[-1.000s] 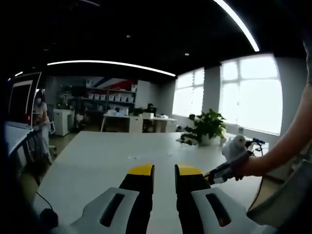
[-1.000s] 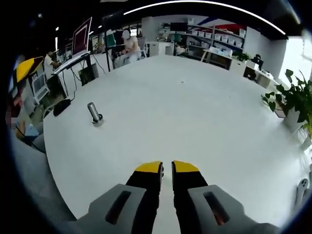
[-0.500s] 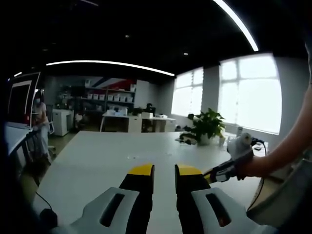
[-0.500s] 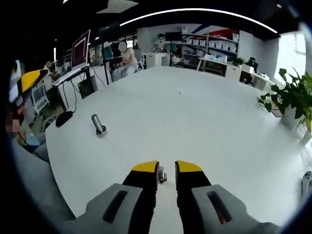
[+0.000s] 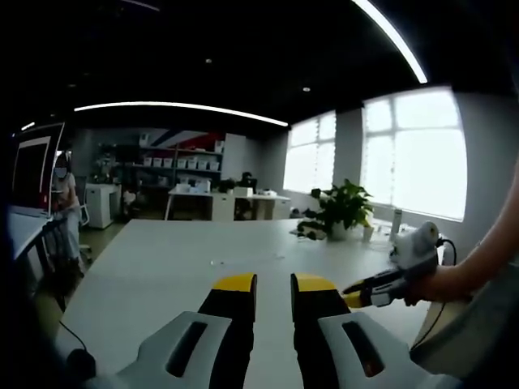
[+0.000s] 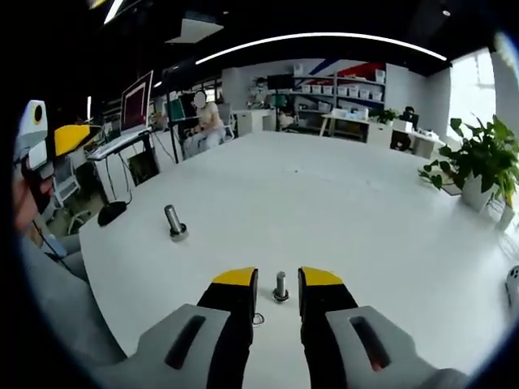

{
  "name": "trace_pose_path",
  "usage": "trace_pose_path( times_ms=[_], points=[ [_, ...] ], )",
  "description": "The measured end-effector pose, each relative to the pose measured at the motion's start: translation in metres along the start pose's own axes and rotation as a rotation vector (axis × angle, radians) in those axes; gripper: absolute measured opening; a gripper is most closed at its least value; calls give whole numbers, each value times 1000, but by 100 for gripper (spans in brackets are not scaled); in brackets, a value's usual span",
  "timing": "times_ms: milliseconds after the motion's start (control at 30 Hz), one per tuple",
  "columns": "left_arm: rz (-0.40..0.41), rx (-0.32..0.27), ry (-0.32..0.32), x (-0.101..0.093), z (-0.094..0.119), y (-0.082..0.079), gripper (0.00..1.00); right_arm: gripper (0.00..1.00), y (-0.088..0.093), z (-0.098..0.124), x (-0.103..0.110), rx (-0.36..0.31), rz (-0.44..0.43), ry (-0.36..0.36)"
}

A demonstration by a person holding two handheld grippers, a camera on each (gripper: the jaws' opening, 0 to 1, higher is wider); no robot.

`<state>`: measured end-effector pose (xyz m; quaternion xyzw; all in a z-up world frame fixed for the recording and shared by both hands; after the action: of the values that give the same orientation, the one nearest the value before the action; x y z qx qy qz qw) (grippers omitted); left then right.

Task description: Place the washer onto the threaded stud by aligning its center hole with the stud, sliding it down to the base, and recovering from edge contact or off-axis alignment until the washer reaches the visible bottom stop.

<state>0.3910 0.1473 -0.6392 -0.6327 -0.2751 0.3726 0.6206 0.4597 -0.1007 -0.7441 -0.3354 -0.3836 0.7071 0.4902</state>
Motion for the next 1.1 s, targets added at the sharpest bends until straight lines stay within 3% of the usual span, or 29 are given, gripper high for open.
trace_pose_path(
  times_ms=[433, 1100],
  points=[
    [-6, -4, -7, 2, 2, -1, 15, 27, 5, 8, 6, -38, -26, 7],
    [-24, 1, 2, -1, 0, -1, 15, 30, 25, 10, 16, -28, -38, 4]
  ],
)
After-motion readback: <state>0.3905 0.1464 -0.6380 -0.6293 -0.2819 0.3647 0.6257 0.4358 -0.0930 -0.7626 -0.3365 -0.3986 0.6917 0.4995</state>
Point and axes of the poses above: the point that each gripper's makers call its tool centre point, and the gripper's own axes: z roughly backward along the fingers, x roughly to its left, y roughly out of its underside, the point moved 6 cm from there along z, roughly backward along the fingers, and after that the axes turned 12 degrees about y, right-handed, at the moved point
